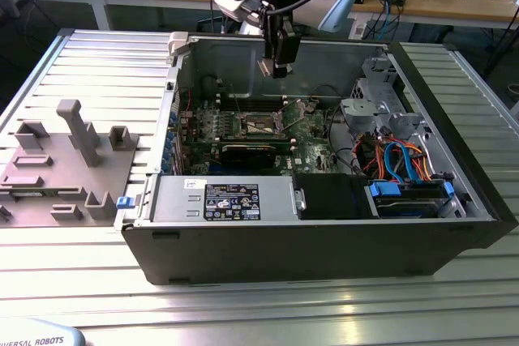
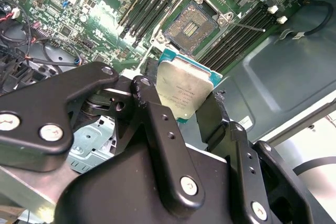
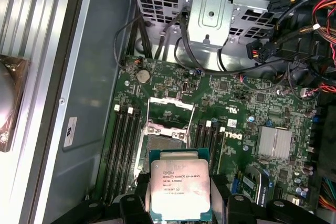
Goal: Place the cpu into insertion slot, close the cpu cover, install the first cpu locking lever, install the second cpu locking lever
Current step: 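Place the cpu into insertion slot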
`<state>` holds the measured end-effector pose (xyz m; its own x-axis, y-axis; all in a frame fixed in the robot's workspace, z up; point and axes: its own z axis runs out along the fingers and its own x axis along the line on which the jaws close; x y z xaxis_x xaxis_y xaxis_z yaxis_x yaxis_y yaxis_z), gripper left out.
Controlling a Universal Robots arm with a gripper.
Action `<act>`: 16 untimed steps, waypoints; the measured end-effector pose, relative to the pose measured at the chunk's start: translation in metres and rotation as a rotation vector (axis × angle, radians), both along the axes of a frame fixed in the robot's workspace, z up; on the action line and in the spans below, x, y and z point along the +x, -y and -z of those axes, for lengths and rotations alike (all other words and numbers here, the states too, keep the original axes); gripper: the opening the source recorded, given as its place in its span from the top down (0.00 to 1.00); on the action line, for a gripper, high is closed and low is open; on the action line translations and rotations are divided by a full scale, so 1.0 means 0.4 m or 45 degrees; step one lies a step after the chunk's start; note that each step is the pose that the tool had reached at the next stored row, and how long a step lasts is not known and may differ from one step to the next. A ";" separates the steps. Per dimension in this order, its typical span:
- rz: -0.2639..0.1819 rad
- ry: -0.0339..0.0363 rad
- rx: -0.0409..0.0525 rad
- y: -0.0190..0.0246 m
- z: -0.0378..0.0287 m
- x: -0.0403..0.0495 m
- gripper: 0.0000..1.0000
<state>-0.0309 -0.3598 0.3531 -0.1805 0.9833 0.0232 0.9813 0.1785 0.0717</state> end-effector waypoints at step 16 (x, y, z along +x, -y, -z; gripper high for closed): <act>0.023 0.0000 0.000 0.000 0.000 0.000 0.46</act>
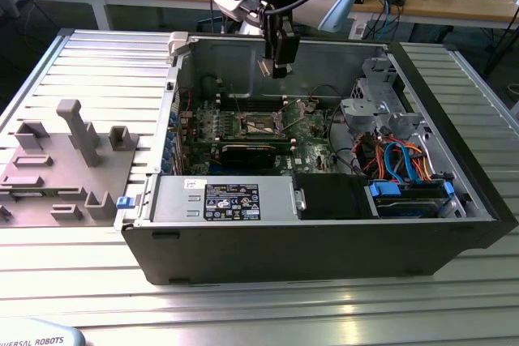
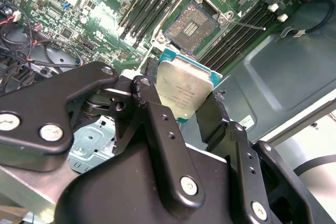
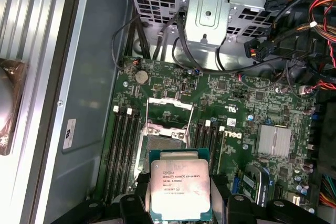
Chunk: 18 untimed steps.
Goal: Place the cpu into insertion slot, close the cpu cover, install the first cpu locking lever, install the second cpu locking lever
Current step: 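Place the cpu into insertion slot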
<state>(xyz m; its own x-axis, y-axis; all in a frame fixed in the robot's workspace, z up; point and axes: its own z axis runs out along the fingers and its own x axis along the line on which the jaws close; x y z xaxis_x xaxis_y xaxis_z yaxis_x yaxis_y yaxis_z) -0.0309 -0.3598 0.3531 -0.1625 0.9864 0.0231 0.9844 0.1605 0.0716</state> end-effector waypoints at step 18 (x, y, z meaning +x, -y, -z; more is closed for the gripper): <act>0.024 0.0000 0.000 0.000 0.000 0.000 0.46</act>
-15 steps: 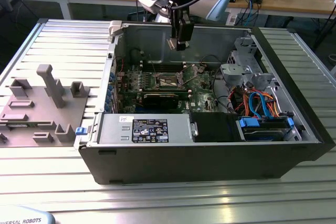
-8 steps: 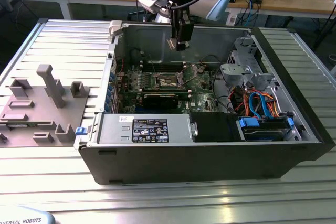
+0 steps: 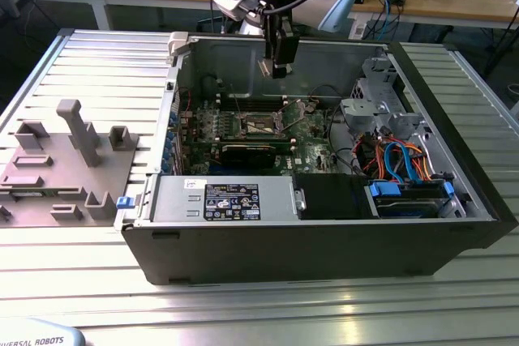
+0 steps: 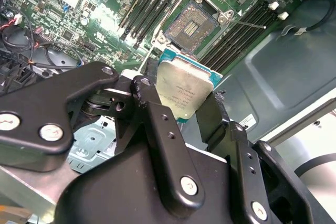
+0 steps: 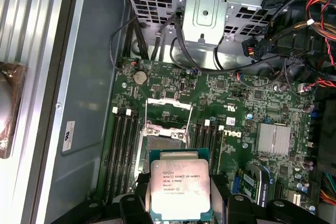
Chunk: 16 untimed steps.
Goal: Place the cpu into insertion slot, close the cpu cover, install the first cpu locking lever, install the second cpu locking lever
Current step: 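Place the cpu into insertion slot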
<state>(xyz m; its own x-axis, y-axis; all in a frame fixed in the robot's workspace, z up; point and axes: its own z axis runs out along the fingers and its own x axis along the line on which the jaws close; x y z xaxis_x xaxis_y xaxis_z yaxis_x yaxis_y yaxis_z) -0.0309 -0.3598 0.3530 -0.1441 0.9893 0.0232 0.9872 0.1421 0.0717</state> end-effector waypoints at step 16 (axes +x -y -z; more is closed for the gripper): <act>0.024 0.0000 0.000 0.000 0.000 0.000 0.46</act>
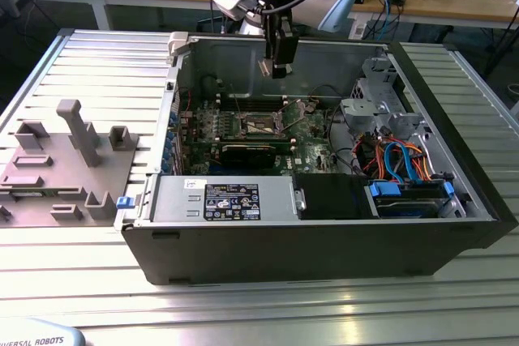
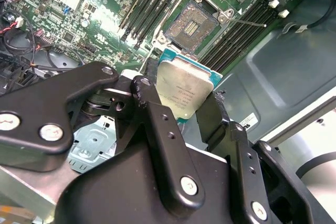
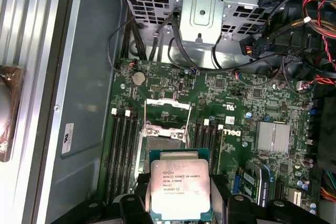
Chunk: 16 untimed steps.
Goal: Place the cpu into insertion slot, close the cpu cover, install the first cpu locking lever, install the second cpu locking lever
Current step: 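Place the cpu into insertion slot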
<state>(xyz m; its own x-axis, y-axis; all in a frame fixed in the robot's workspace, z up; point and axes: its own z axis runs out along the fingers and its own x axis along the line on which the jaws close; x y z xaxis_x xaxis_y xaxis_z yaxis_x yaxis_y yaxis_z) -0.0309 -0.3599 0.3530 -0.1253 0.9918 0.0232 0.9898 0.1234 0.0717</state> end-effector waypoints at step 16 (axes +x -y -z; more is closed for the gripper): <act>0.018 0.0000 0.000 0.000 0.000 0.000 0.46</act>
